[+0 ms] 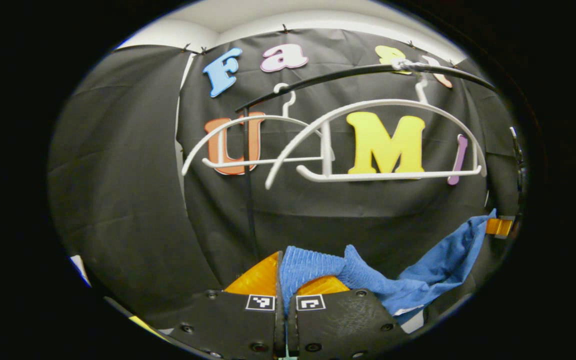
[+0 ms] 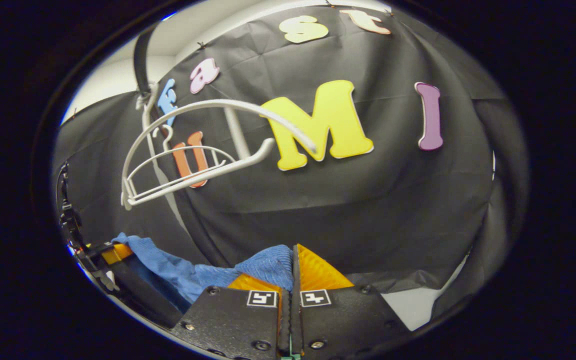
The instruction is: Grasp the clothes on the hanger with both hands and then place them into the laundry hamper below.
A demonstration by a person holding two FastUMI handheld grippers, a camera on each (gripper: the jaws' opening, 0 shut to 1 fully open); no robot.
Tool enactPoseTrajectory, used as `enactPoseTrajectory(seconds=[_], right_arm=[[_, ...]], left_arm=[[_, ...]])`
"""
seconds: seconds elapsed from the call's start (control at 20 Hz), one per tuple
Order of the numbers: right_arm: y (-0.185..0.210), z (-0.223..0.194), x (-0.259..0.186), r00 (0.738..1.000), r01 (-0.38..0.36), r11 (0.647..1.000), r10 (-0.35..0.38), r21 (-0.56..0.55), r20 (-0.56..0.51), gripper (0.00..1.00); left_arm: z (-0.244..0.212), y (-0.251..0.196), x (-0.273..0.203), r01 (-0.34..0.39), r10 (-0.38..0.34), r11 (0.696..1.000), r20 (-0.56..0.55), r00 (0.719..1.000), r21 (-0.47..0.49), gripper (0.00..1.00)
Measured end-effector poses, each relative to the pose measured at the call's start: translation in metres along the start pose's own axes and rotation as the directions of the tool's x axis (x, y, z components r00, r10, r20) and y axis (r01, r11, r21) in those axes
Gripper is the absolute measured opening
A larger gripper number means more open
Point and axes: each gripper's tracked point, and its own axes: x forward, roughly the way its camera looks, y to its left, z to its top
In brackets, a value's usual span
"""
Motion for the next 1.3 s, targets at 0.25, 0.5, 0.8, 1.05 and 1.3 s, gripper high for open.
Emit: enactPoseTrajectory(seconds=[0.25,0.5,0.8,1.05,1.3], right_arm=[[0.061,-0.019,-0.02,0.994,-0.102,0.995,0.102,-0.006,-0.028,0.04],[0.089,-0.07,-0.021,0.982,-0.15,0.989,0.149,0.002,-0.111,0.04],[0.081,-0.154,-0.01,0.954,-0.122,0.992,0.124,0.025,-0.273,0.04],[0.063,-0.218,-0.006,0.906,-0.085,0.996,0.084,0.016,-0.414,0.04],[0.05,-0.264,-0.005,0.829,-0.018,1.0,0.007,-0.013,-0.559,0.04]], left_arm=[[-0.003,-0.042,-0.027,0.083,-0.083,0.996,-0.021,0.996,-0.02,0.02],[-0.029,-0.066,-0.041,0.134,-0.138,0.989,-0.072,0.988,-0.063,0.02],[-0.109,-0.077,-0.036,0.147,-0.162,0.985,-0.205,0.965,-0.084,0.06],[-0.181,-0.082,-0.035,0.147,-0.176,0.983,-0.339,0.924,-0.108,0.02],[-0.239,-0.08,-0.041,0.128,-0.161,0.987,-0.5,0.851,-0.1,0.02]])
